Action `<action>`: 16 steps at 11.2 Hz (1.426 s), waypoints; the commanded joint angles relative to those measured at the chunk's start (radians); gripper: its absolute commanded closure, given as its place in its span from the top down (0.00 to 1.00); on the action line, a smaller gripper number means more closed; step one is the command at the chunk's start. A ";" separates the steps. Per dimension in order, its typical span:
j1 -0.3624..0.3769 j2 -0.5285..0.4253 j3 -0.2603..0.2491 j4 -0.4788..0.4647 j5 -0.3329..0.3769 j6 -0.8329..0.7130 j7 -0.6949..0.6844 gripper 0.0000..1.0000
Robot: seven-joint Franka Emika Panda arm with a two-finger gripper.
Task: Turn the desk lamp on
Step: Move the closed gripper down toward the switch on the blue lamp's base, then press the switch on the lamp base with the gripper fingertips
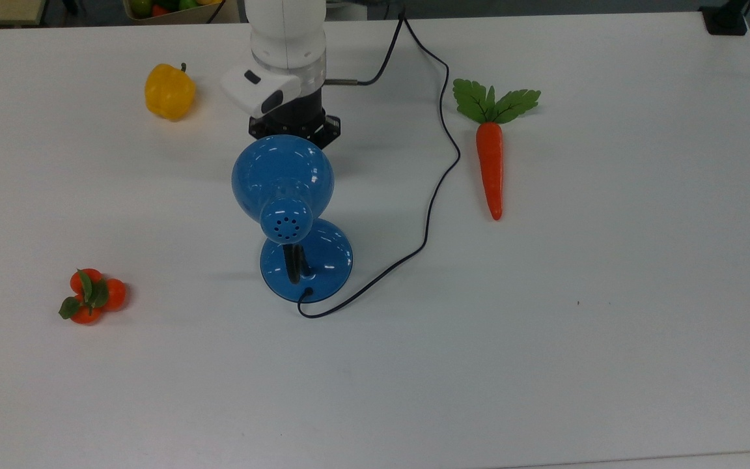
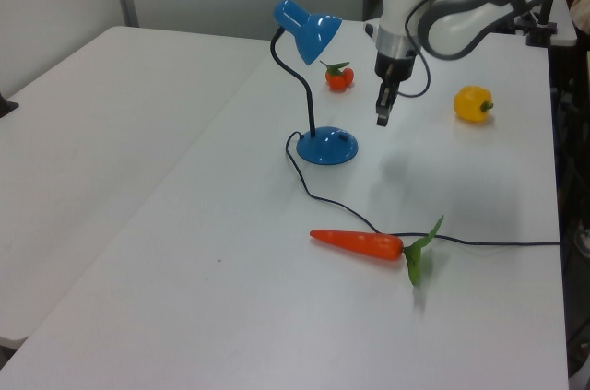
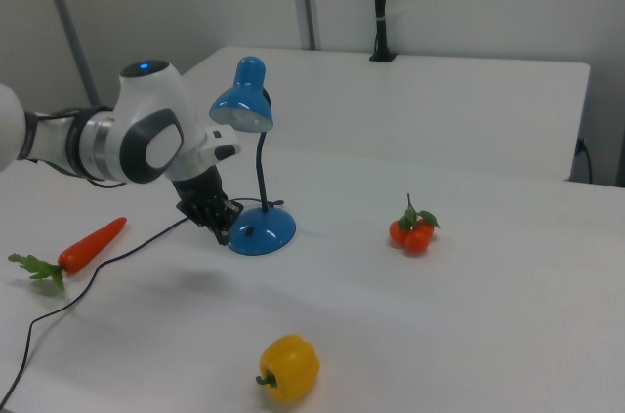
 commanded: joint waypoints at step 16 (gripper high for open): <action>0.005 0.173 -0.008 0.003 0.006 0.505 0.014 0.00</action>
